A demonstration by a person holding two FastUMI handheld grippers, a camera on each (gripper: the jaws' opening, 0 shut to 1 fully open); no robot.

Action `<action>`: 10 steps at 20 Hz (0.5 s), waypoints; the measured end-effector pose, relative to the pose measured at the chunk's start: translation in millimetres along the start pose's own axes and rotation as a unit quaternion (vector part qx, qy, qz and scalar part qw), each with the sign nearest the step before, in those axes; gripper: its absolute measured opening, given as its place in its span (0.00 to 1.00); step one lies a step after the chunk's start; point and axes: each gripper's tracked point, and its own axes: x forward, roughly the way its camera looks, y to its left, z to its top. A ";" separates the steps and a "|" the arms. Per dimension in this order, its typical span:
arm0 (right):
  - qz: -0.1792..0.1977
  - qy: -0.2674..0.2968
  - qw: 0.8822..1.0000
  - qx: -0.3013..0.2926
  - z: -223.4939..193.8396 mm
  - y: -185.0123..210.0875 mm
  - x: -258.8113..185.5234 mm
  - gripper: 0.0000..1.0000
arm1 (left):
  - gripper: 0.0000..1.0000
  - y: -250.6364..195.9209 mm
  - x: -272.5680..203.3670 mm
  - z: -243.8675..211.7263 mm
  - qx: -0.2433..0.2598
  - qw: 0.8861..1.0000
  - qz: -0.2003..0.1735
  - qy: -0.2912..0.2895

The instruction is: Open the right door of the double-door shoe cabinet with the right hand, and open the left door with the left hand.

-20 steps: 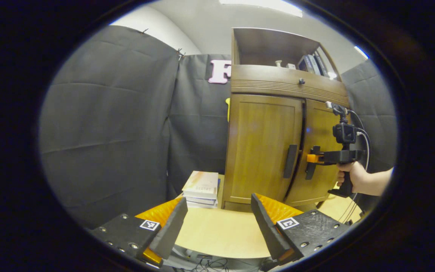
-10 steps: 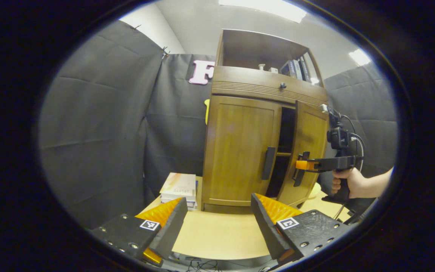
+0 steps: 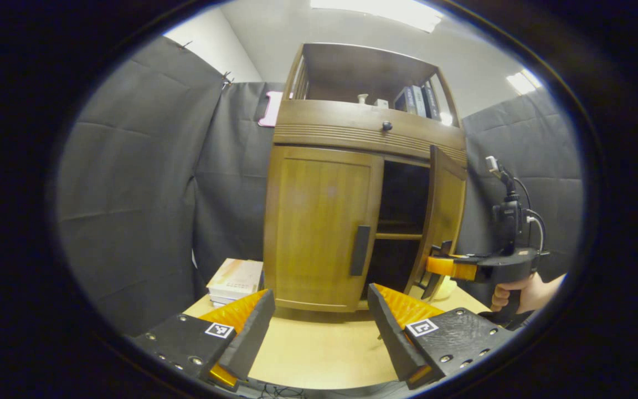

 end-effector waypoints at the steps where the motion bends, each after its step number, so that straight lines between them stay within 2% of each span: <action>1: 0.008 0.000 1.000 0.000 -0.7 -2.5 -5.5 0.05 | 0.98 -9.7 -0.5 -1.5 0.004 1.000 0.004 0.001; 3: 0.023 -0.001 1.000 -0.002 -4.8 -9.2 -19.1 0.06 | 0.98 -26.6 -3.2 -0.3 0.008 1.000 0.010 -0.001; 4: 0.030 -0.003 1.000 -0.002 -6.3 -12.2 -25.4 0.02 | 0.98 -35.5 -4.8 0.2 0.008 1.000 0.012 -0.002; 5: 0.037 -0.003 0.999 -0.003 -7.0 -14.4 -29.2 0.05 | 0.98 -43.4 -9.9 -2.0 0.009 1.000 0.013 -0.001; 10: 0.066 -0.010 0.998 -0.007 -15.5 -34.5 -61.6 0.04 | 0.96 -77.7 -28.6 -4.8 0.006 0.999 0.035 -0.011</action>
